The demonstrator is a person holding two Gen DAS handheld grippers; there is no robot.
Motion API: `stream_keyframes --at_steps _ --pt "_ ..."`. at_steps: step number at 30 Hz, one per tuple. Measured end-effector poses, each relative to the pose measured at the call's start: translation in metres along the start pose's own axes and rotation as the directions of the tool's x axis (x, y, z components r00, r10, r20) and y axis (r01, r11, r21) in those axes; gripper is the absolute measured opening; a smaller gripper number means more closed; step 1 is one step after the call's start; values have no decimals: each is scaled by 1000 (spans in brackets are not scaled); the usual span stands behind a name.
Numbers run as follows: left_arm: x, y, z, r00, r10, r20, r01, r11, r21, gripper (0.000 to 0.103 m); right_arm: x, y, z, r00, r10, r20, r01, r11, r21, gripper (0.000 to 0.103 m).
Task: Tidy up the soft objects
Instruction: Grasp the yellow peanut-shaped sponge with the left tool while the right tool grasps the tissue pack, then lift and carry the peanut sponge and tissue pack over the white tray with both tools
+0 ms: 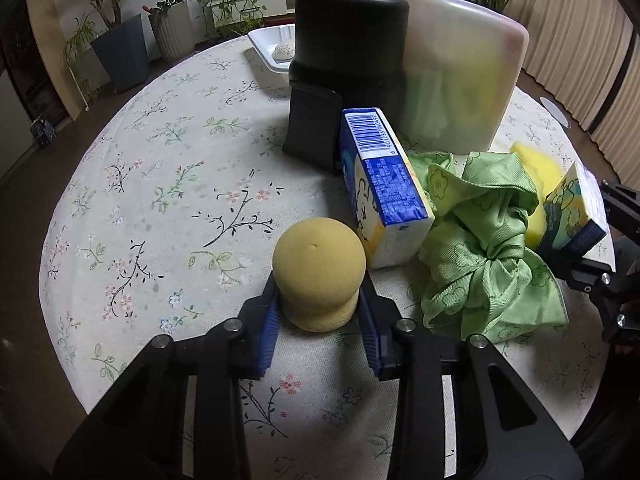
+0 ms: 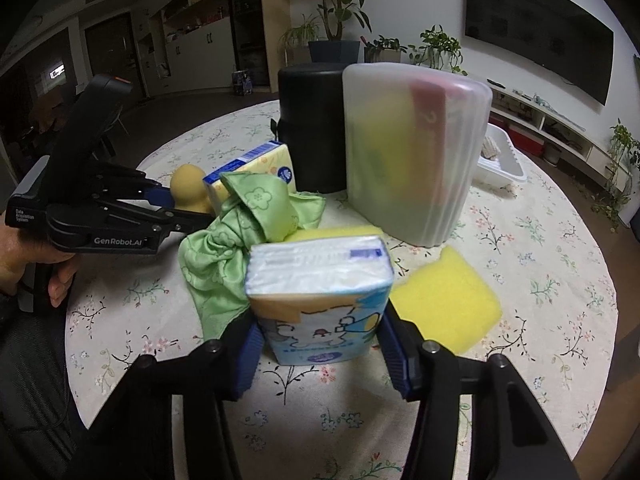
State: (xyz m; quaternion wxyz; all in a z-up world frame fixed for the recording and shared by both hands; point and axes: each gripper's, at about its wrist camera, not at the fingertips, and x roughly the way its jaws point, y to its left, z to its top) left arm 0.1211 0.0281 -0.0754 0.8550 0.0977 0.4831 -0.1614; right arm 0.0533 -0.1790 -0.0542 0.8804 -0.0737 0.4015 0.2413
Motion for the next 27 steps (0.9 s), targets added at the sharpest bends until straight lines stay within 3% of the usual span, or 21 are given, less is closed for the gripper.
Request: stream_keyframes --at_steps 14,27 --pt "-34 -10 -12 999 -8 39 9 1000 -21 28 -31 0 -4 1000 26 16 -27 999 38 54" --pt "-66 -18 -19 998 -40 54 41 999 -18 28 -69 -21 -13 1000 5 -29 -3 997 83 54"
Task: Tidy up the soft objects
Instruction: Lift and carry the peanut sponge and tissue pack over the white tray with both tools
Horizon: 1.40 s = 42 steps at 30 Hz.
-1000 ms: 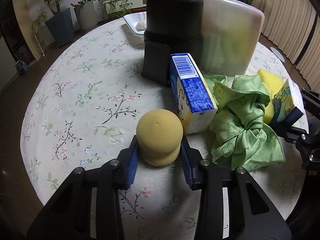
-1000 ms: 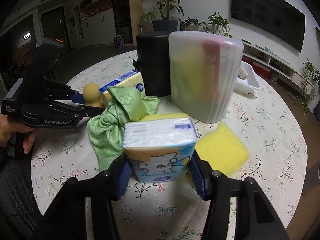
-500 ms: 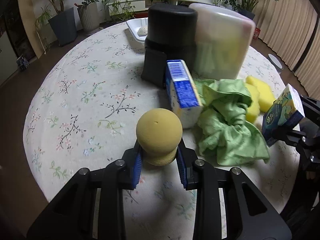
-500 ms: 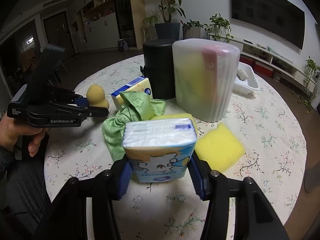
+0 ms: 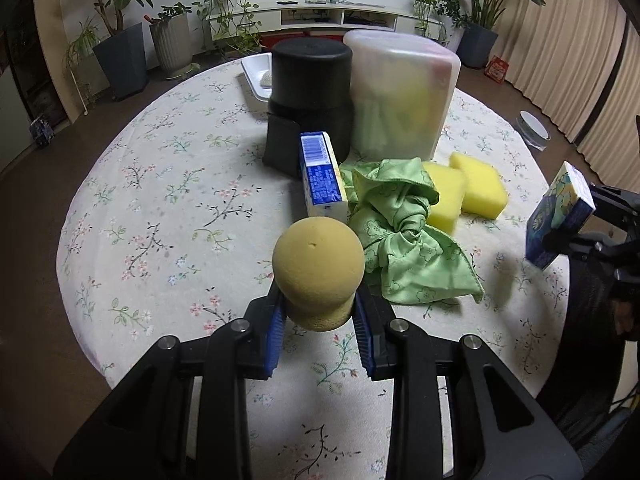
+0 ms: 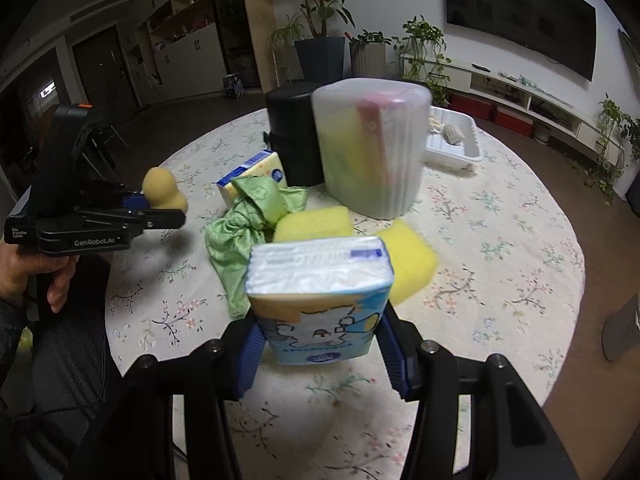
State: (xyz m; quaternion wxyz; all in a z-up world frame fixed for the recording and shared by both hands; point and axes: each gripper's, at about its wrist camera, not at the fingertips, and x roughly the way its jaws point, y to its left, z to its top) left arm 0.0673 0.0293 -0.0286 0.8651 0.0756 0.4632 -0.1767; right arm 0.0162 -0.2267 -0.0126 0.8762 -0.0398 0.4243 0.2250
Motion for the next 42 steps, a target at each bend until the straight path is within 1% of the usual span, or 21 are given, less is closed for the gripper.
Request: stream_keyframes --at_steps 4,7,10,15,19,21,22,25,29,31,33,36,40,42 --pt "-9 12 11 1000 8 8 -8 1000 1 28 -15 -25 7 999 -30 -10 30 1000 4 54" --pt "-15 24 23 1000 28 14 -28 1000 7 28 -28 -50 20 998 -69 -10 69 998 -6 55" --pt "-19 39 43 999 48 24 -49 999 21 28 -38 -71 35 992 -123 -9 123 992 -34 55" --pt "-20 70 89 996 83 38 -85 996 37 28 -49 -121 78 978 -210 -1 210 976 -57 54" --pt "-13 87 133 995 95 43 -98 994 56 28 -47 -153 117 967 -253 1 253 965 -75 55" --pt "-6 92 159 994 99 52 -102 992 75 28 -43 -163 134 963 -270 3 269 959 -91 55" --pt "-3 93 166 993 101 53 -105 991 81 28 -40 -168 143 961 -277 5 276 956 -100 55" --pt "17 97 199 994 102 46 -106 989 104 28 -26 -178 169 958 -287 12 287 950 -126 55" --pt "48 98 232 996 87 36 -91 985 143 29 3 -184 203 960 -281 3 278 945 -172 55" --pt "64 94 245 998 62 21 -64 983 172 29 23 -181 217 965 -263 -7 257 945 -204 55" --pt "86 86 256 998 55 1 -54 975 216 29 43 -180 225 968 -249 -24 237 944 -231 55" --pt "117 75 264 999 31 -38 -19 960 280 29 79 -176 234 974 -219 -60 196 944 -266 55" --pt "149 66 272 997 1 -73 22 947 320 29 125 -172 243 978 -178 -105 140 944 -298 55" --pt "163 61 275 995 -29 -92 59 939 338 30 143 -170 243 978 -165 -128 118 942 -313 55"
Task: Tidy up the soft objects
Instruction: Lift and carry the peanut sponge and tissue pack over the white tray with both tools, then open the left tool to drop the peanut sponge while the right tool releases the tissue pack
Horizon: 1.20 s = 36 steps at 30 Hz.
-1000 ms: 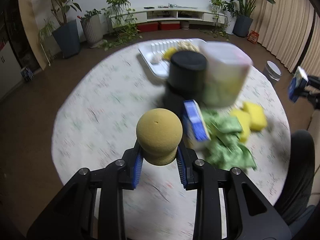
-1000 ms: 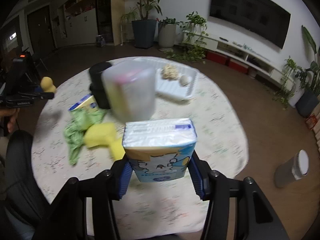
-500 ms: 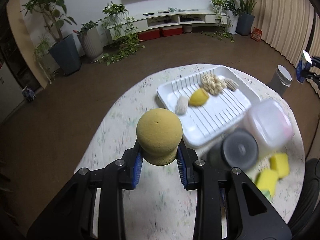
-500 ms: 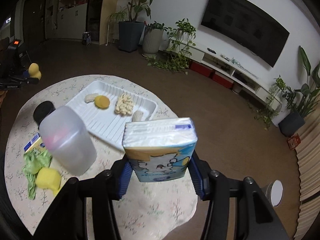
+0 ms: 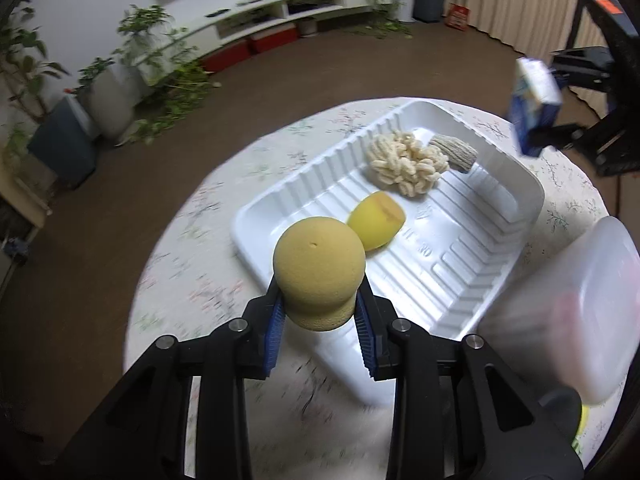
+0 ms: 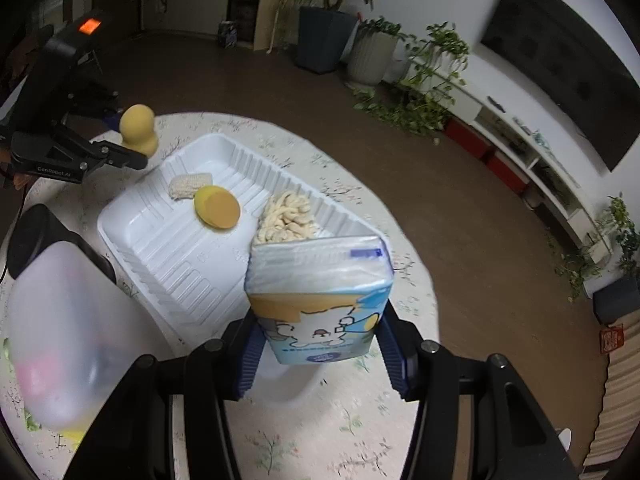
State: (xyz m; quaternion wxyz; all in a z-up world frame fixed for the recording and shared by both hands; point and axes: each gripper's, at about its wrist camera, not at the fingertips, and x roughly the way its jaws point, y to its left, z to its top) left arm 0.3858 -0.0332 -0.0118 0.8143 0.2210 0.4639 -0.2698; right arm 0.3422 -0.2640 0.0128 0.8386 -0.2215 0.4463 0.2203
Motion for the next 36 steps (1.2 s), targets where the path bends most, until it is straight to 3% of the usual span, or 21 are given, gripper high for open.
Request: stream_keyframes --at_steps 6,16,22,27,34,36 --pt "32 -14 4 999 -27 -43 30 997 69 31 41 10 4 997 72 -35 -73 997 -37 55" --pt "49 -13 4 999 -9 -49 12 998 64 34 68 14 6 995 85 -59 -88 995 -47 55" --pt "53 -15 1 999 16 -51 -13 998 59 47 73 19 3 994 81 -68 -85 995 -58 55" --pt "53 -8 0 999 23 -49 -22 999 27 52 74 19 1 995 75 -66 -79 995 -53 55" --pt "46 -3 0 999 18 -35 -19 1000 -7 57 73 14 0 996 72 -60 -74 997 -33 65" --pt "44 -1 0 999 12 -30 -13 1000 -18 57 70 14 0 996 73 -54 -75 997 -34 72"
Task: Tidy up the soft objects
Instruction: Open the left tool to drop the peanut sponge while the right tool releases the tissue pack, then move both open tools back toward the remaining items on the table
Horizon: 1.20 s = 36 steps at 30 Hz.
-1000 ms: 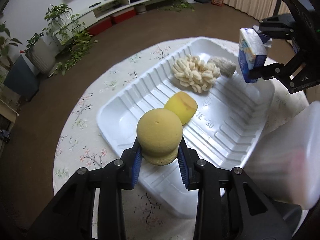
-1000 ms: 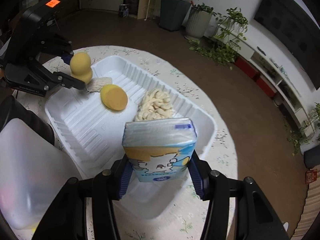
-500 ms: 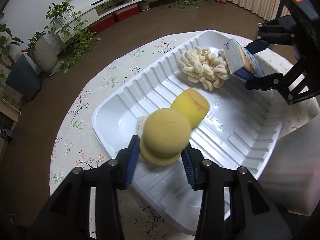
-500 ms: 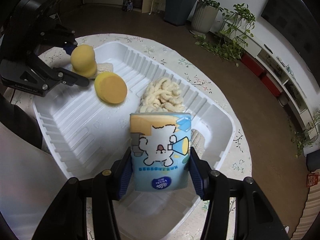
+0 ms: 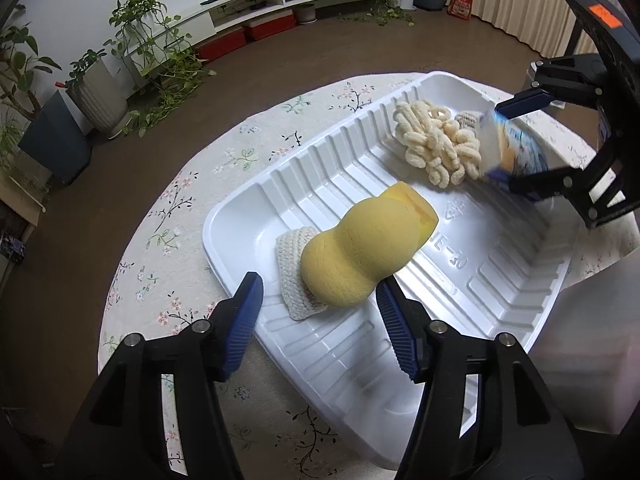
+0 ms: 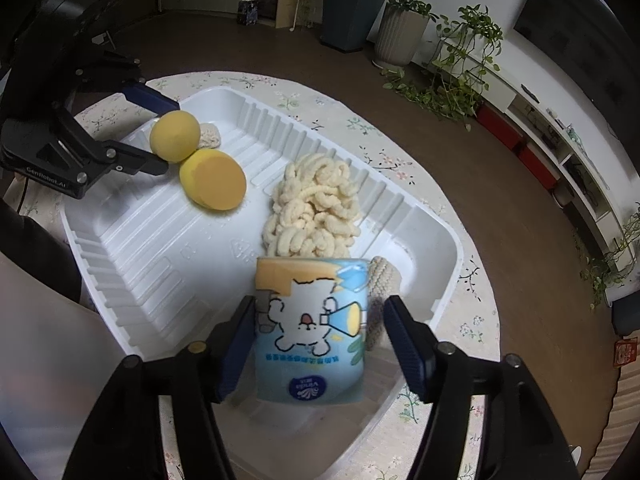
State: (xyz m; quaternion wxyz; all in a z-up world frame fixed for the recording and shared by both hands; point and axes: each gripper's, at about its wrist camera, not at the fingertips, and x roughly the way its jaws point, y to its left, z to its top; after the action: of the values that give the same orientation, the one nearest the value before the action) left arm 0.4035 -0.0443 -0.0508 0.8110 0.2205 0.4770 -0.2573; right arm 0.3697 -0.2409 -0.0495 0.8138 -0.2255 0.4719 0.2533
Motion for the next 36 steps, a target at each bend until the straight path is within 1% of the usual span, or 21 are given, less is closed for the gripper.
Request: stream_keyframes --at_steps 1,3,6,9,13,15,17,19,20,21,23,25,26,28,29,31,32,34,36 --pt "-2 2 0 1000 -4 5 4 1000 -9 57 -1 -1 0 1000 1 5 -1 1000 1 74" --pt "-4 6 0 1000 -4 12 5 1000 -23 61 -5 -3 0 1000 7 14 -7 1000 8 79" --pt "-11 12 -3 1000 -7 27 8 999 -45 61 -11 -7 -4 1000 3 24 -3 1000 20 79" --pt "-26 18 -7 999 -3 53 7 997 -71 61 -28 -13 -11 999 -7 50 4 999 49 79" --pt "-60 28 -22 994 -4 112 19 991 -135 62 -66 -19 -29 993 -11 114 -2 994 110 79" --pt "-80 31 -36 990 0 141 24 985 -171 63 -86 -18 -40 990 -19 143 0 991 133 80" --pt "-102 27 -57 986 8 165 24 980 -195 64 -107 -12 -56 984 -8 179 -20 987 157 81" --pt "-116 21 -71 985 17 171 19 978 -208 64 -124 0 -74 978 -7 207 -30 984 173 83" --pt "-126 13 -86 984 14 178 25 976 -217 64 -131 9 -84 976 -6 216 -33 983 178 83" --pt "-131 7 -96 984 9 177 31 975 -221 64 -137 19 -93 974 -3 228 -40 982 184 83" --pt "-140 -10 -120 986 23 166 14 975 -222 64 -146 36 -110 972 6 236 -54 979 196 83" --pt "-146 -25 -136 987 25 160 10 976 -216 64 -154 58 -128 970 4 245 -56 977 207 83" --pt "-151 -35 -149 987 25 159 11 974 -224 64 -156 65 -135 967 14 253 -70 974 218 83" --pt "-157 -47 -165 987 8 161 32 968 -249 64 -159 82 -148 965 31 261 -99 963 249 83" --pt "-159 -55 -174 987 -1 161 44 964 -263 64 -159 93 -154 966 34 257 -100 963 250 83" --pt "-163 -68 -187 988 9 152 33 962 -271 64 -158 116 -164 970 24 244 -83 968 235 83" --pt "-166 -76 -194 988 21 151 22 961 -277 64 -157 129 -168 972 33 234 -87 970 226 83" --pt "-168 -89 -204 989 29 145 14 957 -289 64 -156 144 -176 971 44 234 -99 969 228 83" --pt "-170 -102 -215 988 49 147 -1 952 -308 64 -154 158 -184 973 39 229 -95 967 238 83"
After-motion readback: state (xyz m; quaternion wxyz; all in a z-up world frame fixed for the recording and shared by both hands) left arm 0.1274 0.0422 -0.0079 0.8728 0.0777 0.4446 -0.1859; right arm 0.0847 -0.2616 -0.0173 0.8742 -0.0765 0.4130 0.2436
